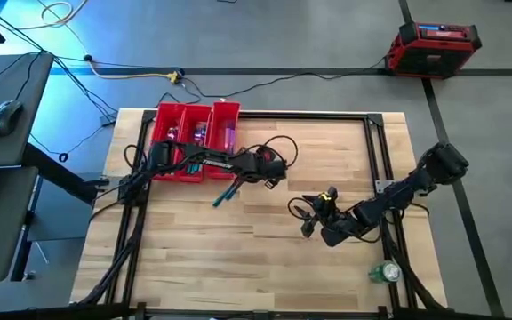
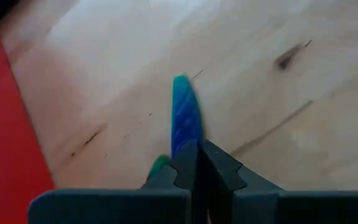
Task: Sort silverware
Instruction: Adjust the table knives
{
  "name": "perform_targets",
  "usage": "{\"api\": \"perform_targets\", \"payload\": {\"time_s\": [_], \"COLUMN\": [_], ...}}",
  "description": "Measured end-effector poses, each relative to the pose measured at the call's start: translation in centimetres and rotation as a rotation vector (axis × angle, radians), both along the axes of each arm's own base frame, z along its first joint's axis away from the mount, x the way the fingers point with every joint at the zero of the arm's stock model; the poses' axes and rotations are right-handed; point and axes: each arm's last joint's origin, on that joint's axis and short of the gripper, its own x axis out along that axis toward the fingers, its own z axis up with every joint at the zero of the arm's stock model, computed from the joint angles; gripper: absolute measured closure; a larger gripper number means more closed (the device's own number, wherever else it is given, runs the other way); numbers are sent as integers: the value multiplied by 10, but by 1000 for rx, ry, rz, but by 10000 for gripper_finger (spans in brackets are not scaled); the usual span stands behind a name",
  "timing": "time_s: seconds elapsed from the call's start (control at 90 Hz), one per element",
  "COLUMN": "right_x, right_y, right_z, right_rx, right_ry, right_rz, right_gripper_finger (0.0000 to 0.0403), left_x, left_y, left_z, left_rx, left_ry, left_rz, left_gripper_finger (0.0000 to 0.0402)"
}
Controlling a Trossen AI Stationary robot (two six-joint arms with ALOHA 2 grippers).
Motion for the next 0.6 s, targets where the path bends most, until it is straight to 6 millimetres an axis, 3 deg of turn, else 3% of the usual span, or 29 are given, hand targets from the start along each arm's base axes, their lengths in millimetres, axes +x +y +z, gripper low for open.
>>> {"api": "perform_targets", "payload": {"time_s": [0.378,0.6], "right_x": [0,0], "right_y": [0,0], "right_z": [0,-1], "right_rx": [-1,-2], "right_ry": [8,14], "right_rz": [4,11], "right_gripper_finger": [190,190], "left_x": [1,3], "left_y": [-12,-50], "left_z": [0,18], "left_rx": [-116,-173], "left_ry": [-37,-95], "left_rz": [-1,-63], "left_gripper_finger": [402,402]}}
